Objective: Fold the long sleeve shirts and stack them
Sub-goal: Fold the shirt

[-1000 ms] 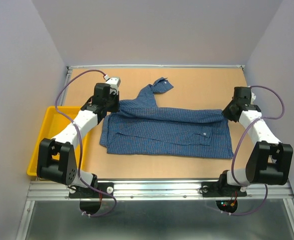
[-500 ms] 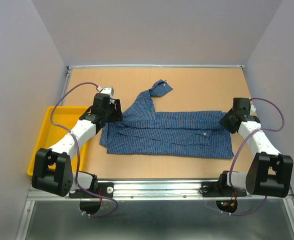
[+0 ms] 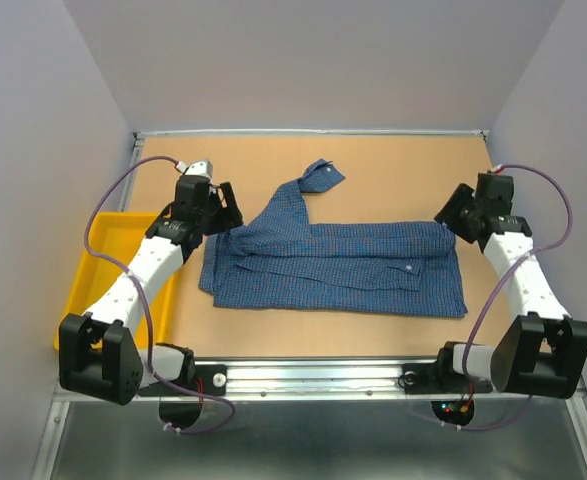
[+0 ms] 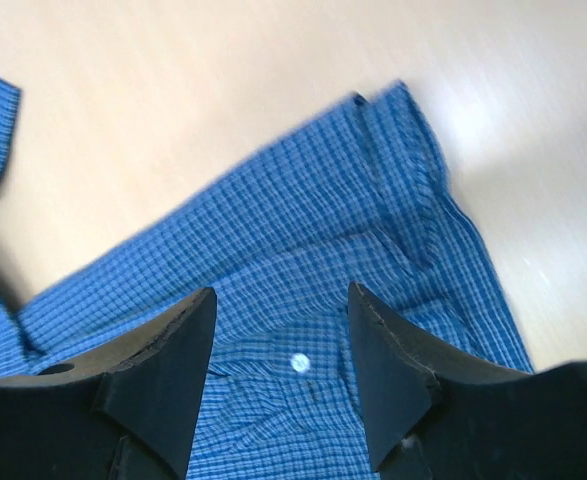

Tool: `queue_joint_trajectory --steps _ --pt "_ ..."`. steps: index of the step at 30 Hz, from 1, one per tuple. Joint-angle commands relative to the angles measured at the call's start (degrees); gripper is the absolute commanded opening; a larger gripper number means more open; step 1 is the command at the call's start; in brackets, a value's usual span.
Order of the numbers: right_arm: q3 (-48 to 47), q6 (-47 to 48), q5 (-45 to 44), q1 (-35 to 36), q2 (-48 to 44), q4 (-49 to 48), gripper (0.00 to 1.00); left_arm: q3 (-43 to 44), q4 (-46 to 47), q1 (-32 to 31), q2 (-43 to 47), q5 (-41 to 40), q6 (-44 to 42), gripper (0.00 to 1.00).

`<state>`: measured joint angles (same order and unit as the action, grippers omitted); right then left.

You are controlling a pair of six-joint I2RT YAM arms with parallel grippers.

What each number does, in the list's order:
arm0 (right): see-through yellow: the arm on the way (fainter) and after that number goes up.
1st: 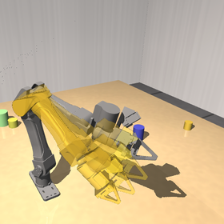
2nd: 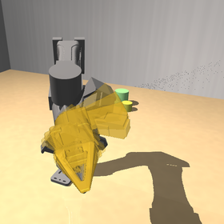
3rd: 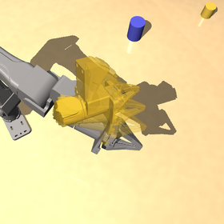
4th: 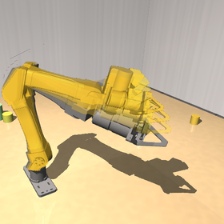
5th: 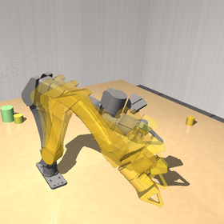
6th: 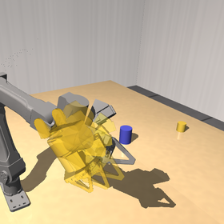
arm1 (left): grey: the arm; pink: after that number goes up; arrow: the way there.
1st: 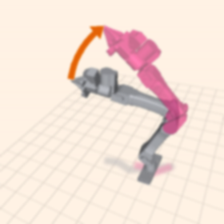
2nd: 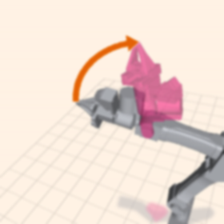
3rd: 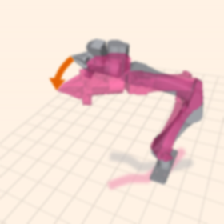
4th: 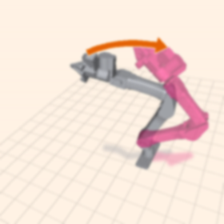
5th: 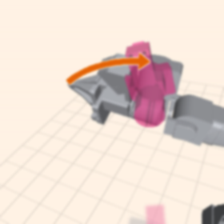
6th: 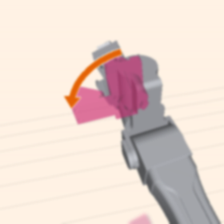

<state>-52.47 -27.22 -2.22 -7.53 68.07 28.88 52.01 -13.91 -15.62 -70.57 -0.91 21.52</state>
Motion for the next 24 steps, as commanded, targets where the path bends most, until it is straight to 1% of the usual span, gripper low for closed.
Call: queue_joint_trajectory --steps 1,2,5,8,9,10,11,12,13,15,16,17,21,24 --pt "-8.34 2.00 8.97 -0.03 7.93 -1.55 0.61 4.59 1.43 0.76 -2.03 0.56 0.63 0.84" --pt "-8.79 2.00 9.77 0.15 9.43 -1.55 0.61 5.46 1.78 1.20 -3.86 0.56 0.72 0.84" --pt "-11.60 2.78 13.98 2.69 15.32 -1.90 0.61 7.92 3.71 1.73 -7.73 4.24 1.07 0.84" --pt "-13.01 3.67 15.84 6.47 19.63 -4.35 0.63 11.00 6.08 1.73 -13.27 7.75 -1.38 0.85" --pt "-13.10 4.02 16.45 8.74 20.16 -5.23 0.63 13.53 7.31 1.73 -15.02 10.46 -2.09 0.85" --pt "-13.10 4.02 16.63 9.72 21.13 -6.63 0.63 14.95 7.76 1.73 -18.78 12.05 -3.05 0.86" --pt "-13.10 4.11 16.81 10.68 21.48 -7.17 0.64 18.44 8.02 1.73 -20.91 13.64 -3.67 0.86" --pt "-12.84 4.80 16.98 11.65 21.66 -7.70 0.65 20.39 7.94 1.56 -22.93 14.87 -4.98 0.87" --pt "-12.57 5.16 16.81 13.40 21.75 -8.22 0.66 22.07 8.11 1.38 -26.87 16.10 -5.34 0.87" --pt "-11.44 6.12 16.46 15.34 21.40 -9.19 0.73 26.38 8.81 0.59 -30.40 16.03 -6.92 0.88" --pt "-10.82 6.39 16.54 15.79 20.88 -9.98 0.77 28.91 9.25 0.33 -33.81 15.94 -7.54 0.88" --pt "-10.29 6.65 16.81 16.14 20.87 -9.99 0.78 28.94 9.25 0.15 -35.41 15.94 -8.15 0.88" --pt "-6.43 7.18 18.30 17.81 17.72 -11.48 0.81 35.86 10.39 -0.73 -42.54 15.85 -10.52 0.87" --pt "-4.84 7.18 19.35 18.86 14.99 -12.01 0.81 40.09 10.13 -1.34 -48.24 15.41 -10.88 0.82"
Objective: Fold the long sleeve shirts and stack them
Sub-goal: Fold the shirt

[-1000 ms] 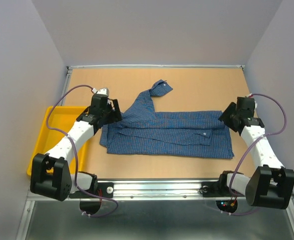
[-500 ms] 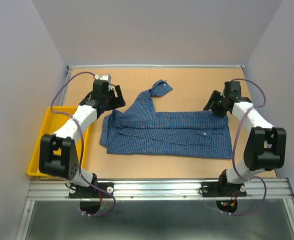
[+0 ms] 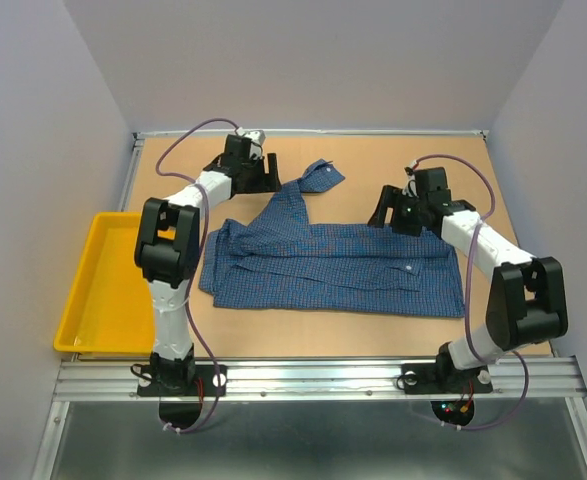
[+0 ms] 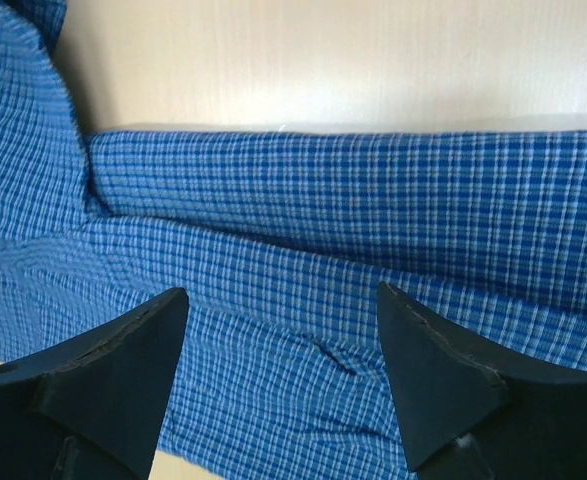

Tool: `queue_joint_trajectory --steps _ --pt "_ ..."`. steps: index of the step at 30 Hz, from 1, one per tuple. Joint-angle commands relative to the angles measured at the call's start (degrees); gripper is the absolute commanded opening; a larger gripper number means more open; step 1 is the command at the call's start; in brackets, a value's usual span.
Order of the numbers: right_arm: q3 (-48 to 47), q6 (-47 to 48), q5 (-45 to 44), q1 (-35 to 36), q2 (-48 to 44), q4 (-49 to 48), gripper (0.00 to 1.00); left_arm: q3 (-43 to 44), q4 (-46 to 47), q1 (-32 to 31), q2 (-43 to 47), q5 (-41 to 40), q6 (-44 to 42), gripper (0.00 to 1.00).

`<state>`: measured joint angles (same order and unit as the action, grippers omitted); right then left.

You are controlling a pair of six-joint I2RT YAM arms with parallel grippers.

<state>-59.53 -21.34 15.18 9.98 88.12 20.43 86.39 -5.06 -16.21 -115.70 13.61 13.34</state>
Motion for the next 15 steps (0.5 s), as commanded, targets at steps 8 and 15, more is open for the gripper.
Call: queue_joint_trajectory --steps 8,15 --pt "5.03 2.18 3.10 2.06 -8.92 -3.90 0.81 9.85 0.93 -2.51 -8.57 0.89 -5.78 0.68" --pt "6.00 2.45 2.93 1.98 -9.80 -3.90 0.81 10.90 0.40 -4.01 -12.09 0.72 -5.96 0.59"
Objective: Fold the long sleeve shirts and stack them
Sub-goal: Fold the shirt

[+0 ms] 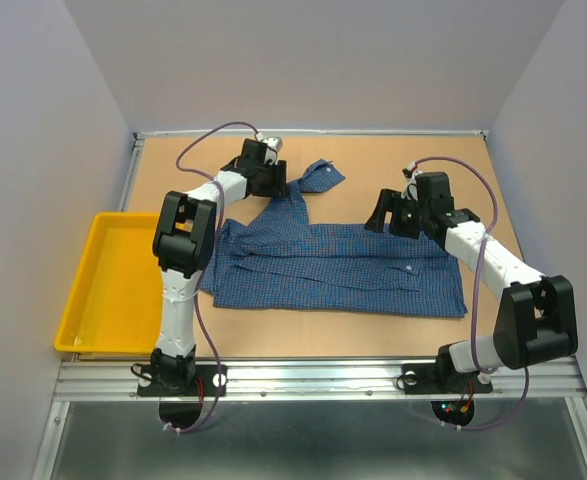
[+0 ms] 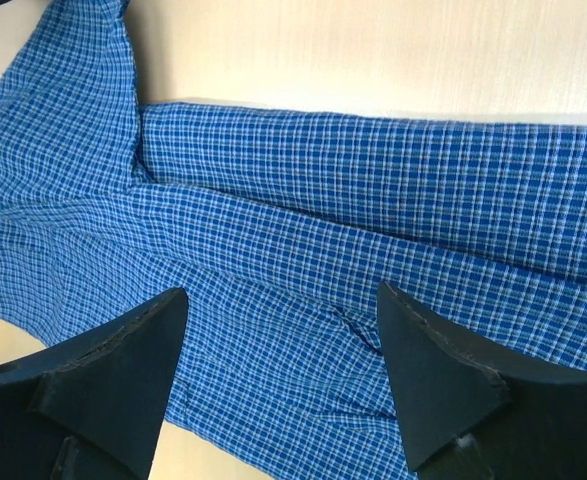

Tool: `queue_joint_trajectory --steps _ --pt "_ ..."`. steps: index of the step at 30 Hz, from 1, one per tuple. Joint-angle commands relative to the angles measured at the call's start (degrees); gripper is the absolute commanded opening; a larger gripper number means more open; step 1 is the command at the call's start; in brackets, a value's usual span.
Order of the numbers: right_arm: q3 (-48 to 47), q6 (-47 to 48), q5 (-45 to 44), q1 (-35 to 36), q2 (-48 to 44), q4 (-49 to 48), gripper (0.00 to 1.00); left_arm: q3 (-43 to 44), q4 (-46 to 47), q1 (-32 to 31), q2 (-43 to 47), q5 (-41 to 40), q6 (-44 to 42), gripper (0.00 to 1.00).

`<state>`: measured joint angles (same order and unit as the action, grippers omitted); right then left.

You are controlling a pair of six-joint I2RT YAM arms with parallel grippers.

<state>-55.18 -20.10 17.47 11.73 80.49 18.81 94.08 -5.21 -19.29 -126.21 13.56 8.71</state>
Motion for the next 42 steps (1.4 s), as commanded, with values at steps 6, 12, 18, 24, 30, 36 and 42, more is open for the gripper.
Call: queue_joint_trajectory --steps 6,12,18,24,30,36,42 --pt "2.53 1.20 0.81 0.23 -3.49 -2.20 0.81 3.83 0.82 -1.45 -3.34 1.20 -1.06 0.25" --pt "2.45 0.94 0.37 0.31 -5.34 -2.02 0.81 3.83 0.38 -1.89 -0.36 2.26 -2.55 0.00" --pt "1.22 1.46 -3.14 0.31 -8.85 -1.14 0.81 -1.42 -1.20 -4.00 11.14 0.33 -4.40 0.00" --pt "2.00 -0.11 -8.77 0.31 -12.63 -0.97 0.81 -16.96 -0.68 -11.72 27.05 -1.08 -2.56 0.01" --pt "4.64 -3.01 -14.83 0.31 -18.17 -0.97 0.81 -32.89 -1.20 -21.39 40.59 -1.00 -2.21 0.09" --pt "6.05 -3.98 -14.14 0.31 -19.49 -1.05 0.81 -42.04 -2.70 -27.99 47.10 1.64 1.66 0.24" --pt "6.40 -5.92 -15.63 0.23 -18.97 -0.97 0.81 -46.62 -4.36 -34.40 52.73 1.82 1.84 0.59"
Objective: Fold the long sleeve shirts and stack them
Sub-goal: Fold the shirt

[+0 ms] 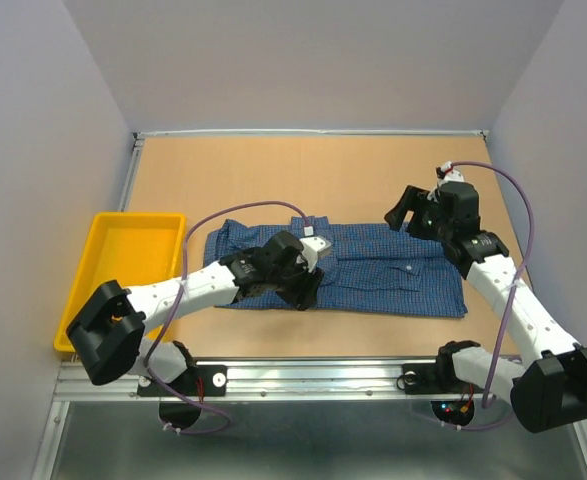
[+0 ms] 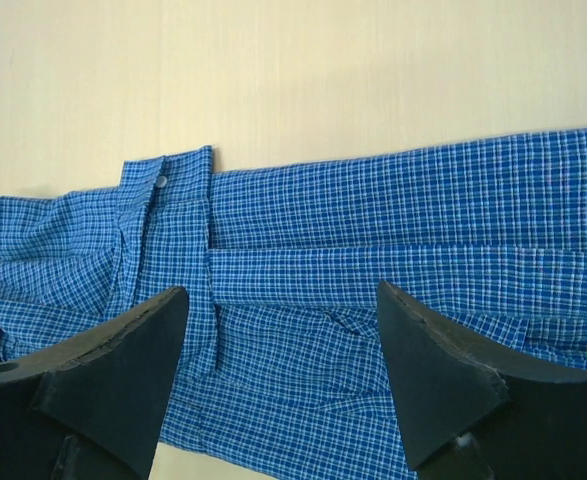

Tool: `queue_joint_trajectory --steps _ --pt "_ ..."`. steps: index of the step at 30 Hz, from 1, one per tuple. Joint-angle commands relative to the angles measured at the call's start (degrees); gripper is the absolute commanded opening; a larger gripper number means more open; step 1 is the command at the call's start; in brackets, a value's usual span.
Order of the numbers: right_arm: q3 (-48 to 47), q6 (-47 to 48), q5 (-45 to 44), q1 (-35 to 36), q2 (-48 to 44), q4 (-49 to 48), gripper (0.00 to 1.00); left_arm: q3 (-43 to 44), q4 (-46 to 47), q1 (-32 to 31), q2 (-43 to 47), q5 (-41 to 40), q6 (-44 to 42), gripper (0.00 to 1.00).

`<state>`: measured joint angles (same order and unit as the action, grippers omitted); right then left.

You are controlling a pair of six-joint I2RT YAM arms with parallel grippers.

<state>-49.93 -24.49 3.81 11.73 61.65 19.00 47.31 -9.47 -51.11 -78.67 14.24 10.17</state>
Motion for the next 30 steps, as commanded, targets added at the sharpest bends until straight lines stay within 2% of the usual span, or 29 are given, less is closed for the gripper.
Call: queue_joint_trajectory --steps 1,4,6,7,9,10,11,12,15,16,19,20,23,26,27,30 --pt "1.07 -1.44 -2.14 0.31 0.22 -1.25 0.81 0.15 -0.98 -3.11 5.55 1.40 0.20 0.60" --pt "0.45 -1.09 -3.55 0.31 1.54 -1.25 0.80 0.24 -2.38 -4.08 7.21 1.84 -0.15 0.65" --pt "-0.60 -0.65 -5.92 0.31 2.33 -1.25 0.80 1.98 -4.13 -4.00 8.36 -2.18 1.07 0.65" --pt "-1.04 -0.39 -6.36 0.31 3.38 -1.25 0.80 3.04 -5.02 -3.82 8.62 -6.90 1.60 0.65" --pt "-2.18 -0.29 -7.50 0.31 4.70 -1.16 0.80 5.24 -6.60 -2.68 8.63 -11.84 4.04 0.70" --pt "-2.53 -0.38 -8.46 0.31 6.02 -1.16 0.79 7.34 -8.00 0.28 8.36 -15.96 4.93 0.71" --pt "-2.89 -0.56 -8.47 0.31 6.72 -1.16 0.79 8.14 -8.62 2.23 8.27 -16.95 5.81 0.71" --pt "-3.41 -0.91 -9.26 0.23 7.17 -1.16 0.79 9.63 -9.33 6.94 8.19 -17.75 7.47 0.71" --pt "-4.12 -1.17 -10.58 0.14 9.01 -0.99 0.79 10.87 -10.12 13.39 8.18 -22.41 10.12 0.72" --pt "-4.64 -1.00 -10.76 -0.04 9.54 -0.90 0.79 11.05 -10.12 17.76 8.10 -23.37 11.78 0.72" --pt "-5.43 -1.26 -11.20 -1.43 11.65 -0.37 0.78 10.18 -8.46 24.19 7.49 -22.94 14.07 0.72" --pt "-5.70 -1.35 -11.20 -1.88 12.00 -0.28 0.78 9.91 -7.93 28.22 6.09 -22.07 14.34 0.71" --pt "-6.67 -1.35 -10.41 -3.02 13.32 -0.28 0.78 9.82 -6.08 34.74 1.27 -17.94 14.17 0.67" --pt "-7.63 -0.82 -9.27 -3.03 14.20 -0.28 0.78 10.35 -4.33 37.74 -4.01 -14.51 14.26 0.61" --pt "-7.64 -0.73 -9.09 -3.11 14.38 -0.28 0.78 10.87 -3.37 38.97 -5.16 -11.72 14.09 0.55" --pt "-7.29 -0.65 -9.26 -3.11 14.99 -0.28 0.78 12.71 -2.40 39.25 -9.03 -8.09 14.26 0.51"
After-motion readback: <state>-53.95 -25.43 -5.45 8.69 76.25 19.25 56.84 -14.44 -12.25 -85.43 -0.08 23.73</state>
